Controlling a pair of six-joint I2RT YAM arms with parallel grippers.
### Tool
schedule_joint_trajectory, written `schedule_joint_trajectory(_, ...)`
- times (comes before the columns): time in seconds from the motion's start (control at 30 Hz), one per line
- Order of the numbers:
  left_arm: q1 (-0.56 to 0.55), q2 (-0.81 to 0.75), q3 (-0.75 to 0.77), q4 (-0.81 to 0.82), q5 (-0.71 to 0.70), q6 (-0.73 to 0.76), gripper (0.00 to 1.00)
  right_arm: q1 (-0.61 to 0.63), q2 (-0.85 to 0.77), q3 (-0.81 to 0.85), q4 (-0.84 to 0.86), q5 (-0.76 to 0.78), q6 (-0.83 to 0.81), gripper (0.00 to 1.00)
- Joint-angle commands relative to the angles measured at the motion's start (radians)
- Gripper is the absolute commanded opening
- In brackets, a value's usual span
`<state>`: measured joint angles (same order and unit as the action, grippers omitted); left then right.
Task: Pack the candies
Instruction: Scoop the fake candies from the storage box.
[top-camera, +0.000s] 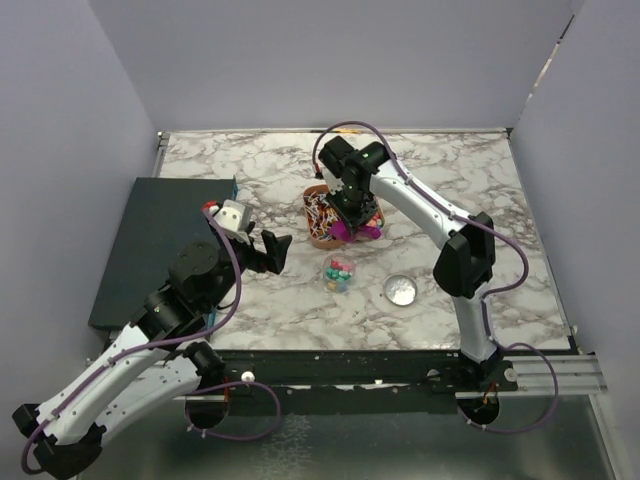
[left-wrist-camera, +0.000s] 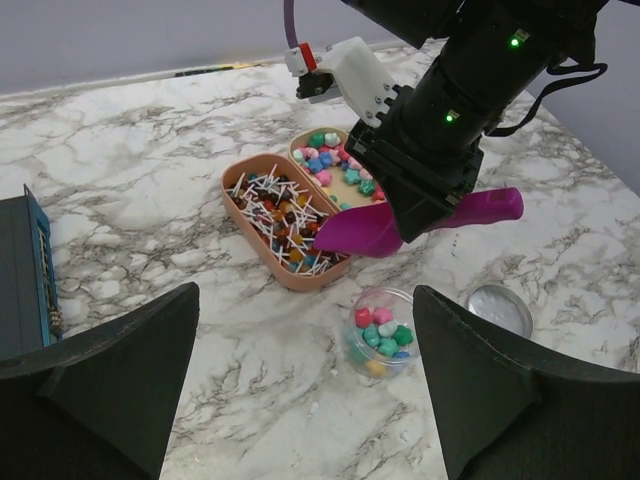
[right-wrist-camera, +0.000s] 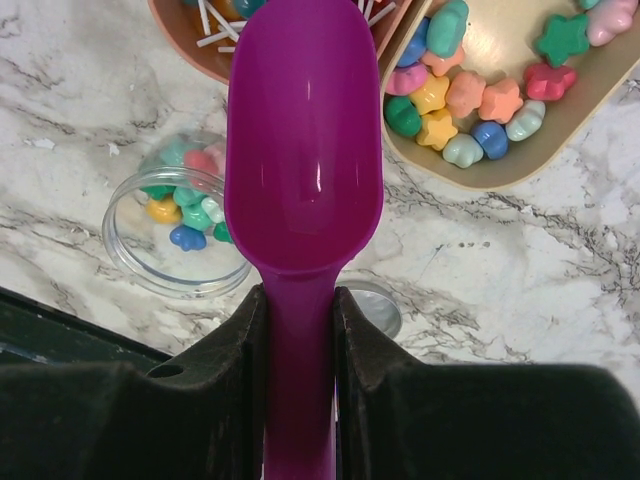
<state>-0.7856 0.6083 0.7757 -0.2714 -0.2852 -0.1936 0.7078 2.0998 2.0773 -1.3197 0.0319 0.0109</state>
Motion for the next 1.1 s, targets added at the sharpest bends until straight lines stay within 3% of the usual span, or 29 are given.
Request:
schedule_joint_trajectory(0.0, -0.010, -0.014, -0.009, 0.000, -0.029, 0.010, 0.88, 0.005, 0.048, 0.044, -0.030, -0.026, 0.027, 0.01)
schedule_joint_trajectory(0.6, -0.017, -0.024, -0.008, -0.005, -0.046, 0.013, 0.88, 0.005, 0.240, 0.211, -0.002, -0.035, 0.041, 0.01)
schedule_joint_trajectory(1.07, -0.017, -0.012, -0.009, -0.009, -0.062, 0.015, 0.88, 0.004, 0.219, 0.053, 0.228, 0.022, 0.094, 0.01)
